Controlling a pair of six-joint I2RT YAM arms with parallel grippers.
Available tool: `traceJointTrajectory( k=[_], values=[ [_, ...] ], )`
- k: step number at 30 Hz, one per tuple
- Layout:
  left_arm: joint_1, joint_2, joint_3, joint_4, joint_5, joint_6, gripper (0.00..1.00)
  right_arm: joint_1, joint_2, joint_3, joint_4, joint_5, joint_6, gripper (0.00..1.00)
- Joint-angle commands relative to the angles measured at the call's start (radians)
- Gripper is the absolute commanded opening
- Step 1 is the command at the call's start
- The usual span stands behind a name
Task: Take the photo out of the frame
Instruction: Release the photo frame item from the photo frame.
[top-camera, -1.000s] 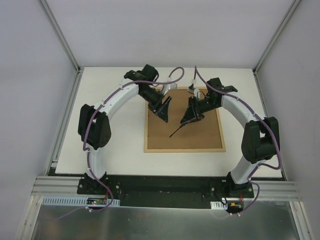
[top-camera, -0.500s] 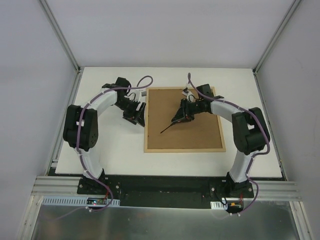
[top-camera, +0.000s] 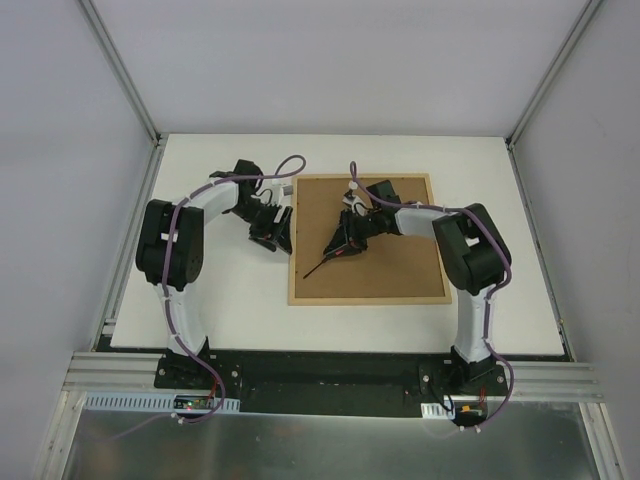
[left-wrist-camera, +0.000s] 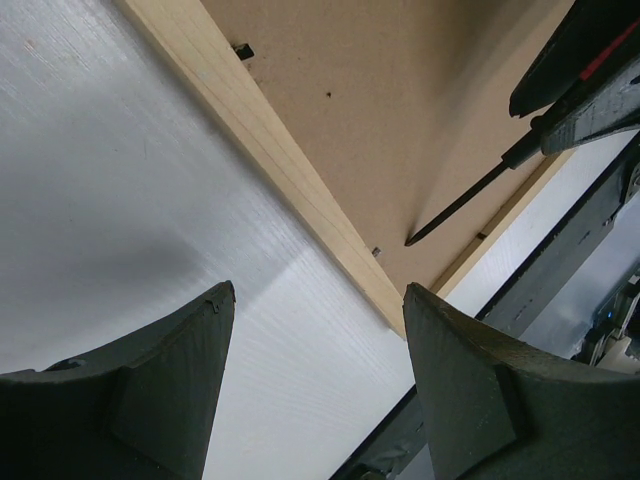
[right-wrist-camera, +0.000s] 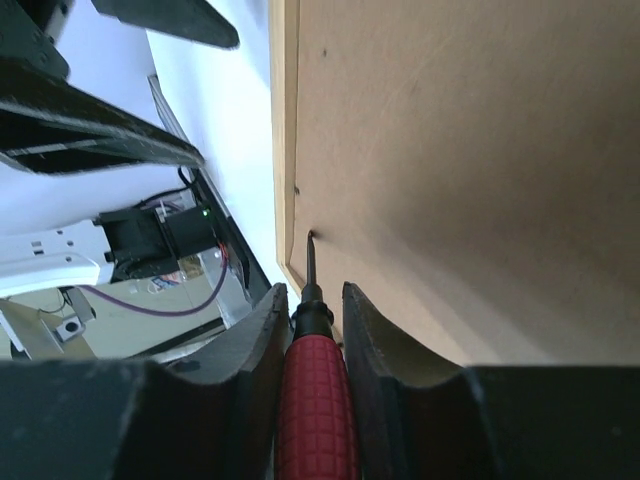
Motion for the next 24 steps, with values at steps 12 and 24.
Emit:
traceJointTrajectory(
  k=[12,24],
  values=[
    [0.005,0.059,-0.016,0.069,0.116,-0.069,0.66,-0.019,0.109,0.087,0.16,-0.019,0.172,0.01],
    [0.005,0.093,-0.035,0.106,0.084,-0.14,0.56,-0.013,0.124,0.056,0.216,-0.03,0.19,0.01]
  ],
)
